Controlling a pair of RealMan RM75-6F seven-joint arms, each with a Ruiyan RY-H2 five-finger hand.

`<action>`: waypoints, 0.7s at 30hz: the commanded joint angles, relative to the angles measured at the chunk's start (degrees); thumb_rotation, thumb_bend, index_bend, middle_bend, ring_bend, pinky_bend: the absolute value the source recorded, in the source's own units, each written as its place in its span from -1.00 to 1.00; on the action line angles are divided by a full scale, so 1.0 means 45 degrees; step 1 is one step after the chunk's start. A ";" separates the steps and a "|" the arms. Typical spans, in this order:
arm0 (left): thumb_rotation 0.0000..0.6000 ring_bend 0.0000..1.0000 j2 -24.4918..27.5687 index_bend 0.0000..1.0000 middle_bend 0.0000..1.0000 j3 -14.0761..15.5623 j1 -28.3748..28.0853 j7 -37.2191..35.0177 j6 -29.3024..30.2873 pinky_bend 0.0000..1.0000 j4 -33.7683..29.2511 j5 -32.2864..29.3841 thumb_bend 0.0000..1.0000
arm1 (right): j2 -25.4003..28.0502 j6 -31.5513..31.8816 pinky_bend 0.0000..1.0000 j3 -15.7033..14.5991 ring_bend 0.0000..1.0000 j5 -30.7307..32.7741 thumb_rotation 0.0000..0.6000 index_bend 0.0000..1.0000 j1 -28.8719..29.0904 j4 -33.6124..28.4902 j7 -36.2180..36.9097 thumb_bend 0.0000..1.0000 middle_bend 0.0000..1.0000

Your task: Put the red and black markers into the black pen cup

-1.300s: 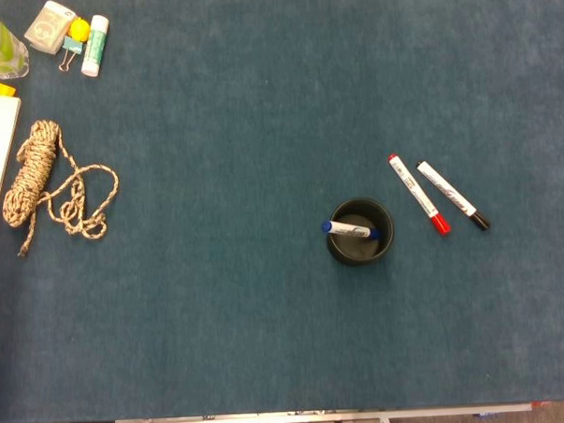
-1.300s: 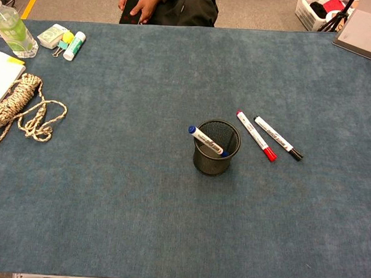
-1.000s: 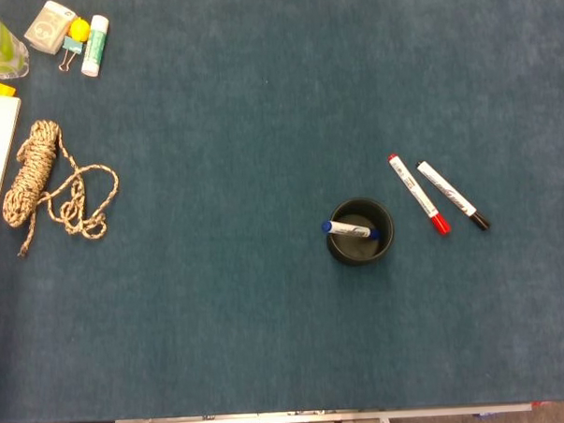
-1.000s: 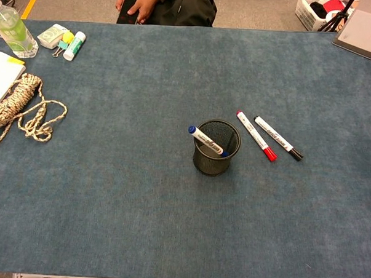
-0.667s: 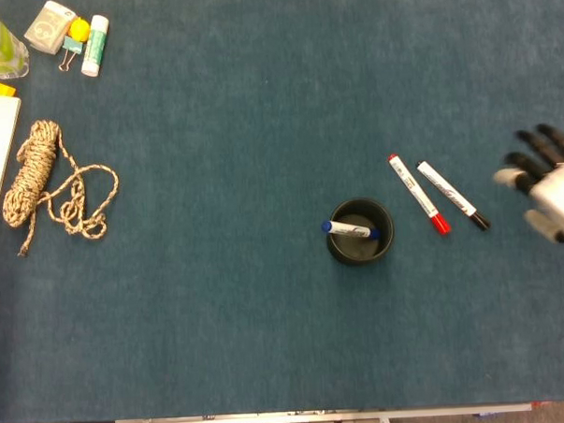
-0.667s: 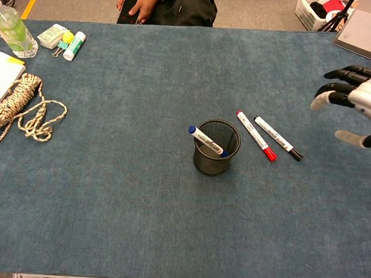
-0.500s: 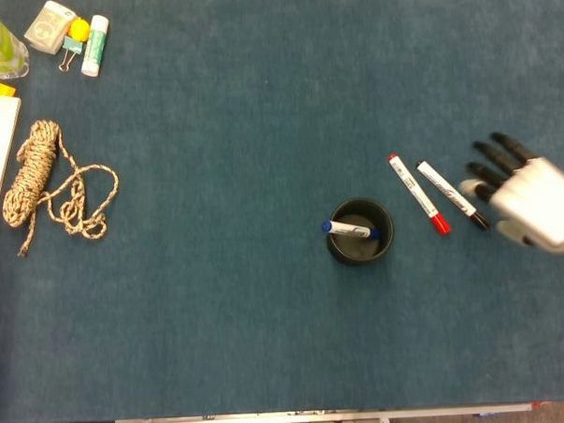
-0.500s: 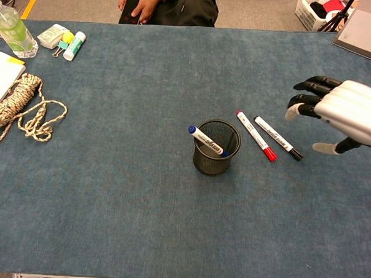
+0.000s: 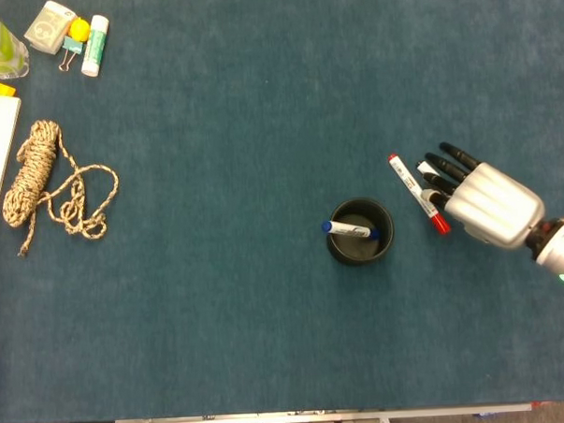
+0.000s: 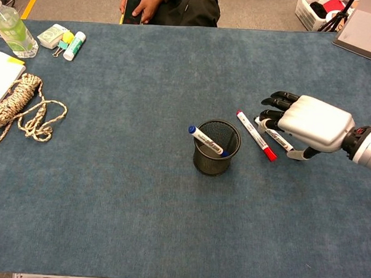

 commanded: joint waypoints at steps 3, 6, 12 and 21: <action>1.00 -0.41 -0.0024 -0.35 -0.39 0.0006 0.0046 -0.0051 0.0008 -0.74 0.0050 -0.0016 -0.06 | -0.0589 0.0036 -0.79 -0.0132 -0.81 0.0001 1.00 -0.33 0.0194 0.0676 0.0015 -0.74 -0.46; 1.00 -0.41 -0.0015 -0.35 -0.39 0.0006 0.0085 -0.0088 0.0009 -0.74 0.0090 -0.0050 -0.06 | -0.0900 -0.0002 -0.79 -0.0164 -0.81 0.0106 1.00 -0.33 0.0254 0.1011 -0.0063 -0.74 -0.46; 1.00 -0.41 0.0003 -0.35 -0.39 -0.0019 0.0139 -0.0176 0.0072 -0.74 0.0158 -0.0032 -0.06 | -0.1546 0.0163 -0.79 -0.0262 -0.81 0.0094 1.00 -0.33 0.0369 0.1493 -0.0154 -0.74 -0.46; 1.00 -0.41 0.0020 -0.35 -0.39 -0.0049 0.0192 -0.0249 0.0053 -0.74 0.0236 -0.0119 -0.06 | -0.2295 0.0148 -0.79 -0.0194 -0.81 0.0404 1.00 -0.33 0.0507 0.2027 -0.0138 -0.57 -0.46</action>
